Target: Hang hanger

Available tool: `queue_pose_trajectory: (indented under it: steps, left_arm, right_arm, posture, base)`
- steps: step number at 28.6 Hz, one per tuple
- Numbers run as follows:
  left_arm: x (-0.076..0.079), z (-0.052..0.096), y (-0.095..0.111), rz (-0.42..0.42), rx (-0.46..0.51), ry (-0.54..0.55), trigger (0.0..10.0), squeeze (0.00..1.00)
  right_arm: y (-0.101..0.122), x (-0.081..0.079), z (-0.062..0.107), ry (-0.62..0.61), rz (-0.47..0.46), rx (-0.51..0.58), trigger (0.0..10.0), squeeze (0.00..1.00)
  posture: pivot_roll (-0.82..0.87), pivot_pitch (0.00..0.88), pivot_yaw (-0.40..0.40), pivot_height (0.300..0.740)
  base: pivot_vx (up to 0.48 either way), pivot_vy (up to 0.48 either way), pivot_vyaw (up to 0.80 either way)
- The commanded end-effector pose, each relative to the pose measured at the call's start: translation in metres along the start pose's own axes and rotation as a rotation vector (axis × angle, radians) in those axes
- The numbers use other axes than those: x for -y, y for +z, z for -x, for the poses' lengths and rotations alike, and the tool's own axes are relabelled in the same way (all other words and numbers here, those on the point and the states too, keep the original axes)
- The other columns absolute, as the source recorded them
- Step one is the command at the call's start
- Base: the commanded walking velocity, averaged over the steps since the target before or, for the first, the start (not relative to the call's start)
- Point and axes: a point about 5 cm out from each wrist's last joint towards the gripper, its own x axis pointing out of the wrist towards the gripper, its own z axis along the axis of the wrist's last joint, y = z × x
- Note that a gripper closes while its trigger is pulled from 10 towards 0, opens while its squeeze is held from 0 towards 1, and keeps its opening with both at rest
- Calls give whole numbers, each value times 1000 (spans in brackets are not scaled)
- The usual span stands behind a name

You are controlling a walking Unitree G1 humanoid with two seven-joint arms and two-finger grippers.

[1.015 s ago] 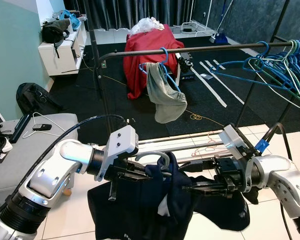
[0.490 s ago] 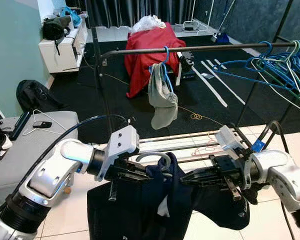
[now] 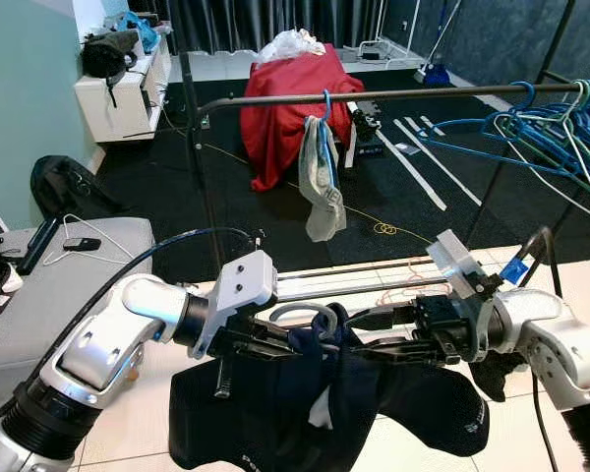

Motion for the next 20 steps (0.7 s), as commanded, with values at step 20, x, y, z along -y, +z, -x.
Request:
queue_pose_trajectory:
  steps: [20]
  left_arm:
    - [-1,-3,17,-65,27,-11,0,0]
  right_arm:
    - [-27,-2,5,46,-2,-241,10000,0]
  posture:
    - [-116,80,-17,740]
  base:
    - [0,0,0]
